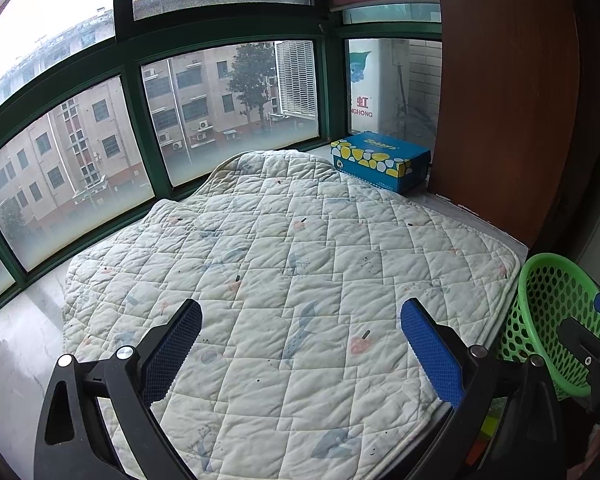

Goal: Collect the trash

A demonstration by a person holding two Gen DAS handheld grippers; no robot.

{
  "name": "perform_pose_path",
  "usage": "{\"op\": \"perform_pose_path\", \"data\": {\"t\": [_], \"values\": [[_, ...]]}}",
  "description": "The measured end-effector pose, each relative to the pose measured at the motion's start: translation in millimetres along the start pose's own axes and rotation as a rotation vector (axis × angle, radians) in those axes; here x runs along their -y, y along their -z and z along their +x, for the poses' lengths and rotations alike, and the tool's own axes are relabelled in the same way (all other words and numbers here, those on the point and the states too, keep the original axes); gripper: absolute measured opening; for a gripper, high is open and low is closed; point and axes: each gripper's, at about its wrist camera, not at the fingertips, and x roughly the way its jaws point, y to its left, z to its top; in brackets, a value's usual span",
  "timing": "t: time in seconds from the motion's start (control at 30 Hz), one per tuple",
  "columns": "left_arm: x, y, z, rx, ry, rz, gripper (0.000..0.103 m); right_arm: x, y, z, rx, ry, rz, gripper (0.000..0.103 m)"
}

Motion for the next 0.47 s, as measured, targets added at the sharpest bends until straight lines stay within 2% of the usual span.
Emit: {"op": "perform_pose_path", "data": {"t": [0.47], "values": [[-3.4,1.0,1.9,-0.015,-0.013,-0.028,0.096,-1.9,1.1,2.0,-0.002,-0.001,-0.002,0.098]]}}
